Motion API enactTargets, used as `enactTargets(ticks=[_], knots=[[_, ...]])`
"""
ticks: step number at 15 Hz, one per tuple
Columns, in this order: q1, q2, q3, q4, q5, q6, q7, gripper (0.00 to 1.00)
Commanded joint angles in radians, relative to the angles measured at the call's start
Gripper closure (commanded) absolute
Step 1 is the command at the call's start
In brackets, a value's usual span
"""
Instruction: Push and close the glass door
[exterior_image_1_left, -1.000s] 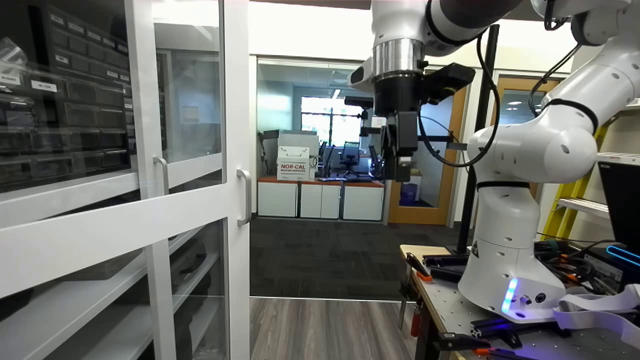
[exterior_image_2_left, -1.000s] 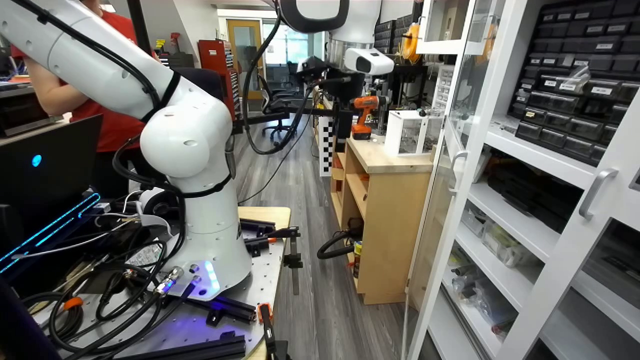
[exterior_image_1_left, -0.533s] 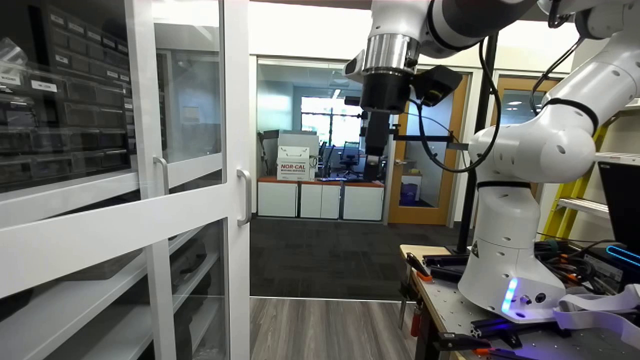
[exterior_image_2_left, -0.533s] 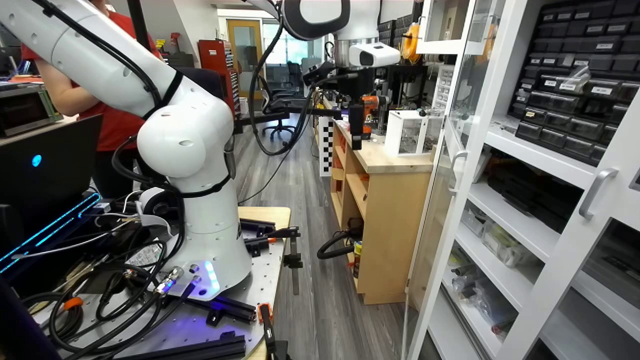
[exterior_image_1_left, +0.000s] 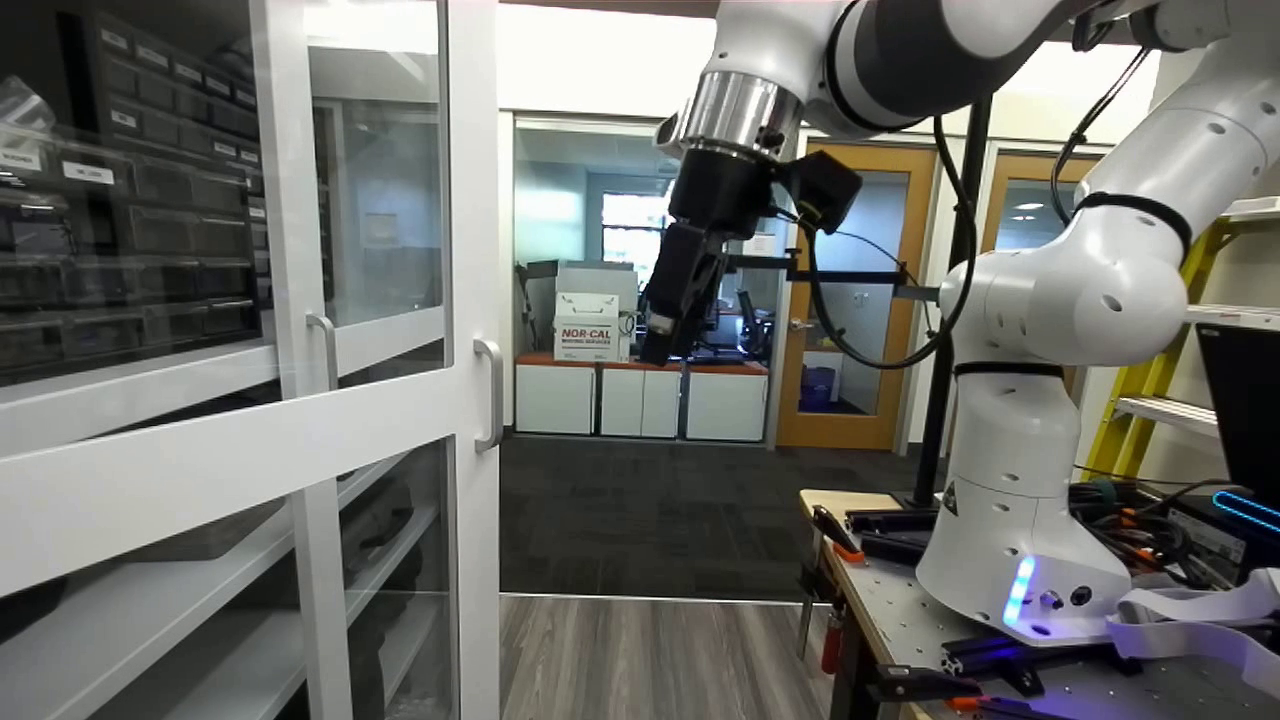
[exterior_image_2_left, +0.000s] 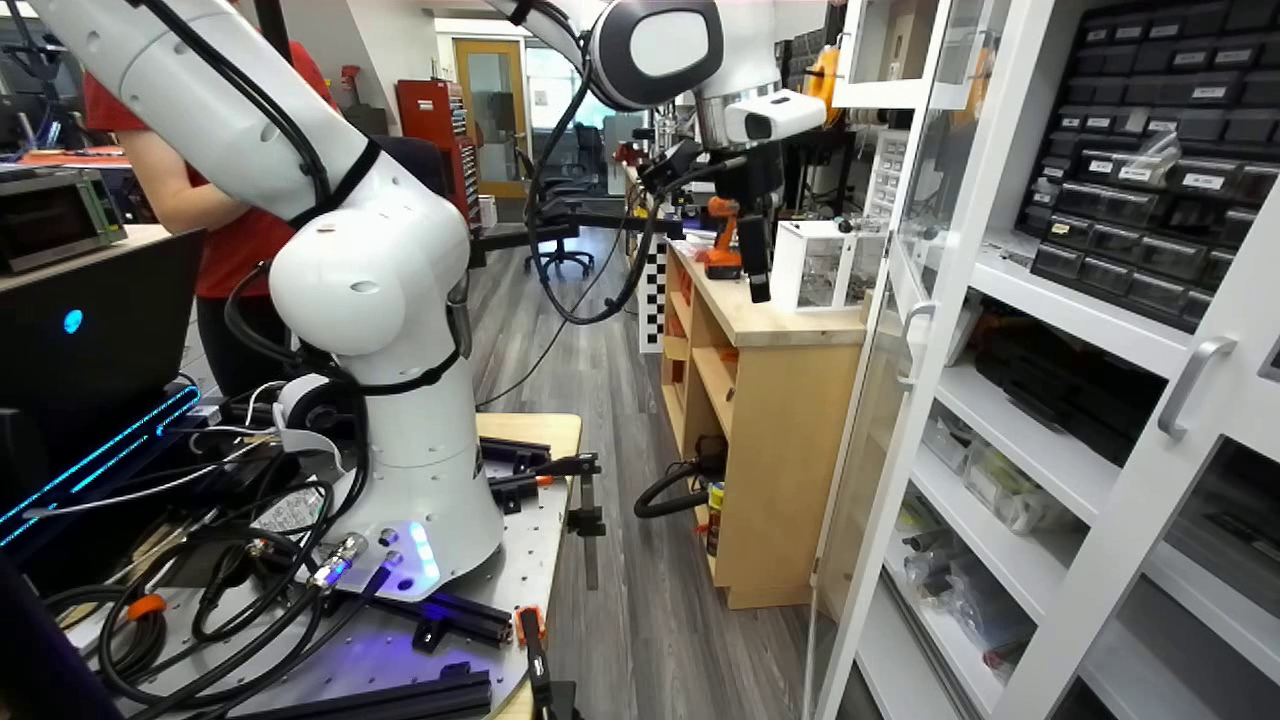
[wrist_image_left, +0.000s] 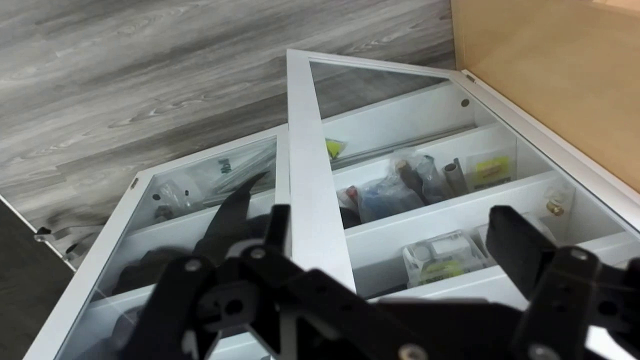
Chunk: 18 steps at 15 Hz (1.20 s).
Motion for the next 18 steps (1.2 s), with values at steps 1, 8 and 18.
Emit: enactTargets(ticks=[1,8,18], knots=[[-0.041,0.11,0.034,0.056,-0.068,0.124,0.069,0.0],[-0.148,0.25,0.081,0.132,-0.251,0.268,0.212,0.0],[-0.116,0.221,0.048,0.095,-0.249,0.273,0.191,0.0]])
